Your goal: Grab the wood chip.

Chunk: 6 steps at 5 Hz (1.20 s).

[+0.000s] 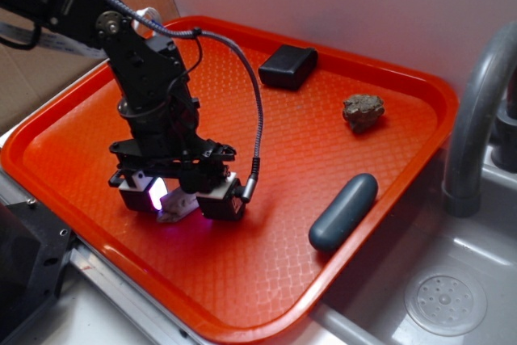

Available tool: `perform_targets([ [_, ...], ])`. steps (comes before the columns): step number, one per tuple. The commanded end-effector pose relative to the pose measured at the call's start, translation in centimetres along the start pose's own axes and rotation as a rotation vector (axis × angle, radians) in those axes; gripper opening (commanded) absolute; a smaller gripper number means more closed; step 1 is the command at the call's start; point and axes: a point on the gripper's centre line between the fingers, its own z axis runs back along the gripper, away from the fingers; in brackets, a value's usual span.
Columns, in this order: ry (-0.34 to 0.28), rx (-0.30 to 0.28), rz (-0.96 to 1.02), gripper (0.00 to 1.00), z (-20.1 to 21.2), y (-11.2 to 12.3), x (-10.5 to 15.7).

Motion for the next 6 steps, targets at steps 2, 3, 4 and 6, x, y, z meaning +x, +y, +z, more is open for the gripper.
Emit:
perform_targets([
  [2,0.058,-0.015,-0.229,0.00,-0.6,-0.3,0.4],
  [3,0.012,0.033,-0.336,0.00,1.7,0.0,0.3],
  [4,-0.067,0.027,-0.381,0.00,6.1,1.0,0.4],
  [6,-0.255,0.088,-0.469,0.00,17.2,6.4,3.6],
])
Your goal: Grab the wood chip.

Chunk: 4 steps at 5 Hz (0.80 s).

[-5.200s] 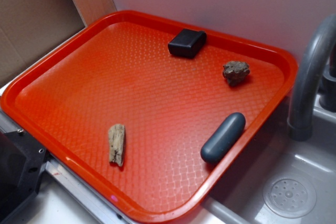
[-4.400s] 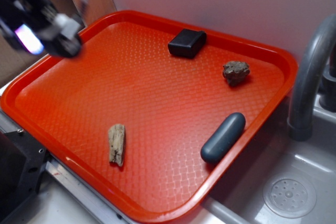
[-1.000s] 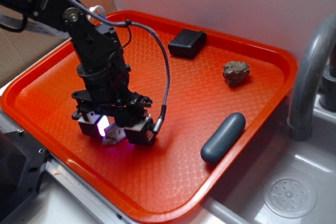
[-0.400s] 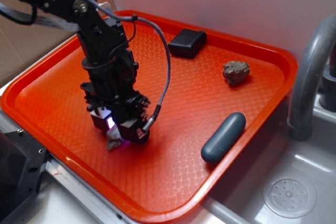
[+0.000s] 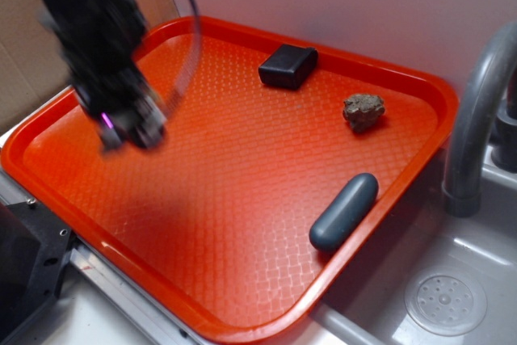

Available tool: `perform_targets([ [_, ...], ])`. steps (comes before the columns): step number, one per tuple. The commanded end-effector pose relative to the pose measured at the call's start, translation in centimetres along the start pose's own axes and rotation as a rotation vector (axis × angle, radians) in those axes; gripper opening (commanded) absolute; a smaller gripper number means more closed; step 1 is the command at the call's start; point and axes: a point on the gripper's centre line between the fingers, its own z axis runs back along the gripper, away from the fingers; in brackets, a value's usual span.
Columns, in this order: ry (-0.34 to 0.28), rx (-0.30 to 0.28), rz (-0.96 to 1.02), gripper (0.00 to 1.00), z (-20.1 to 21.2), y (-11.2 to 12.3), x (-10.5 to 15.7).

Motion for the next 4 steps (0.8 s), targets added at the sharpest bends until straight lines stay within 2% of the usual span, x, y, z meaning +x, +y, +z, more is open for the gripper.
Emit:
perform_targets([
  [1,-0.065,0.030,0.024,0.00,9.9,6.9,4.2],
  [2,0.018,0.119,0.063,0.00,9.1,6.1,5.4],
  [4,0.028,0.109,0.053,0.00,9.0,5.4,4.6],
])
